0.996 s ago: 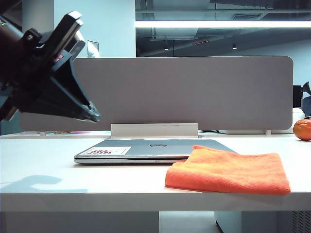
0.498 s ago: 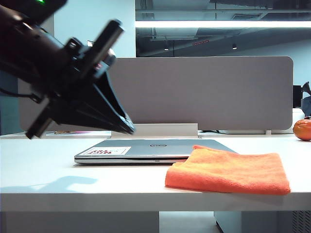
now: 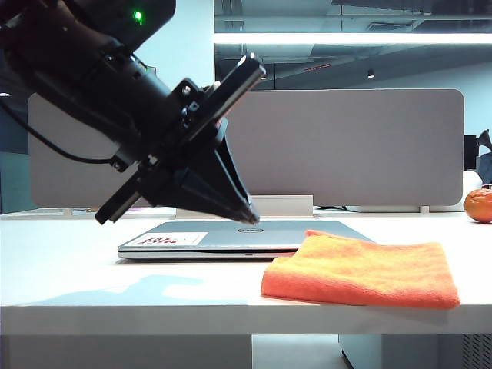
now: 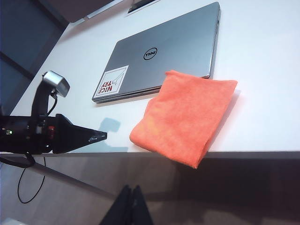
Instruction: Pick up the orange rag and put it over the laptop.
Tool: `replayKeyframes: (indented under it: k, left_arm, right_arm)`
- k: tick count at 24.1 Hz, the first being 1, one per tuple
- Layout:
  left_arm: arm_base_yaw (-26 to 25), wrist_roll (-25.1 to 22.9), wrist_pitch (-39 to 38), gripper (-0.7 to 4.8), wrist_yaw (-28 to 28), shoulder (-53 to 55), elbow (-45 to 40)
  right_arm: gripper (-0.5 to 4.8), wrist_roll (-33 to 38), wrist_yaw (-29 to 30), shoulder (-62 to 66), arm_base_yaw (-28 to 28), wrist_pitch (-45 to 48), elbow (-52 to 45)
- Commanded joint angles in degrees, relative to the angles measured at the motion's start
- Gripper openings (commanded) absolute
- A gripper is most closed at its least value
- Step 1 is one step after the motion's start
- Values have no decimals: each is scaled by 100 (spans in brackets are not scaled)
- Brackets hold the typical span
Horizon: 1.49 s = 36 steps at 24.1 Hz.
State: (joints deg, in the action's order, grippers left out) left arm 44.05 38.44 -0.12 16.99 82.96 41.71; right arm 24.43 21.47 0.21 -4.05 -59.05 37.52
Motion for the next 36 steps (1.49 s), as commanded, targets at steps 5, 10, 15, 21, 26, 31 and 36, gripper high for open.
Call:
replayKeyframes:
  k: [5,10,15,21,26,31,36]
  left_arm:
    - [11,-28,63,-6,-92,459,190]
    - [13,-105,42,-4,-87,765,389]
    - [11,-365,-151,115,-70,894,669]
    - [11,-557,-153,187,-96,898,804]
    - [11,-804,-199,188,-286,901,820]
    - [11,-804,-195,189,-289,1005,820]
    - [11,-802,-192,314,-286,1309,861]
  right_arm:
    - [-5,-44,-11,-2,-4,57,20]
    - [-5,-44,-9,-2,-4,57,20]
    - [-5,-44,-9,-2,-4,57,20]
    - [-5,-44,-9,-2,-4,59,20]
    - [-5,-44,-9,-2,-4,59,20]
    - [-5,-44,-9,-2,-4,59,20]
    - [-5,-44,-9,-2,-4,59,20]
